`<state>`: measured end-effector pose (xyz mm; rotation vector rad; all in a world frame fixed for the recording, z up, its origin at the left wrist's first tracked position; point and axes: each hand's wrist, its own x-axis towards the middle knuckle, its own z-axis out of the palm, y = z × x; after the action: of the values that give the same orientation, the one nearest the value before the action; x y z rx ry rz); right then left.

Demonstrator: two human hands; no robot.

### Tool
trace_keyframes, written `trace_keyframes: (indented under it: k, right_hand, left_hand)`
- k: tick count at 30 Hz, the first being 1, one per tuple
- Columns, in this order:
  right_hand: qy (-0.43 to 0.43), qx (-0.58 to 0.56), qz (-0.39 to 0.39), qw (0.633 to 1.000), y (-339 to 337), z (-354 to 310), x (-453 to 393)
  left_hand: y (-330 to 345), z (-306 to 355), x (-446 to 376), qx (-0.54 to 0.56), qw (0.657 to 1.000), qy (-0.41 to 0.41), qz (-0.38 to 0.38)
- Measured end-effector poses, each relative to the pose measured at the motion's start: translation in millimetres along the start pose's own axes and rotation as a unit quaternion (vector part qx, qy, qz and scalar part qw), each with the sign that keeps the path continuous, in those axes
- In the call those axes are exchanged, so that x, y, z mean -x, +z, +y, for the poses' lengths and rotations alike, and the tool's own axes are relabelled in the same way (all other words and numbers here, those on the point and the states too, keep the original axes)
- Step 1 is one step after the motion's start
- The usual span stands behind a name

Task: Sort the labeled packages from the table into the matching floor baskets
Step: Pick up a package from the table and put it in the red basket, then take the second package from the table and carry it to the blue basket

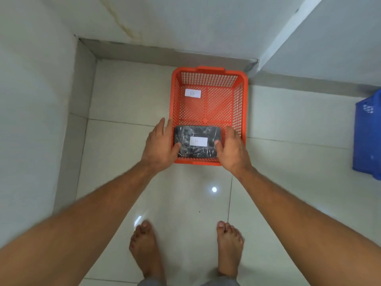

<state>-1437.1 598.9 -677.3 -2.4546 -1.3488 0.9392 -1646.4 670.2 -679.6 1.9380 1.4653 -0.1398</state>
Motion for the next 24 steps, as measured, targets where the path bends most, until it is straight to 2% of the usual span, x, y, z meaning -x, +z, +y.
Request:
trace_keyframes:
  k: [5, 14, 19, 24]
  right_hand:
    - [-0.088, 0.057, 0.023, 0.994, -80.7, -42.8, 28.8]
    - [-0.112, 0.048, 0.074, 0.990, -304.0, -161.6, 142.1]
    - [-0.121, 0.034, 0.138, 0.982, -431.2, -223.2, 228.1]
    - [-0.126, 0.035, 0.206, 0.970, -524.6, -267.4, 320.0]
  left_hand:
    - [-81.6, 40.4, 27.4, -0.060, 0.996, 0.060, 0.008]
    - [-286.6, 163.6, 145.2, -0.061, 0.987, 0.141, 0.043]
    - [-403.7, 233.4, 227.8, -0.067, 0.976, 0.190, 0.085]
    - [-502.9, 285.6, 309.1, -0.079, 0.962, 0.233, 0.115]
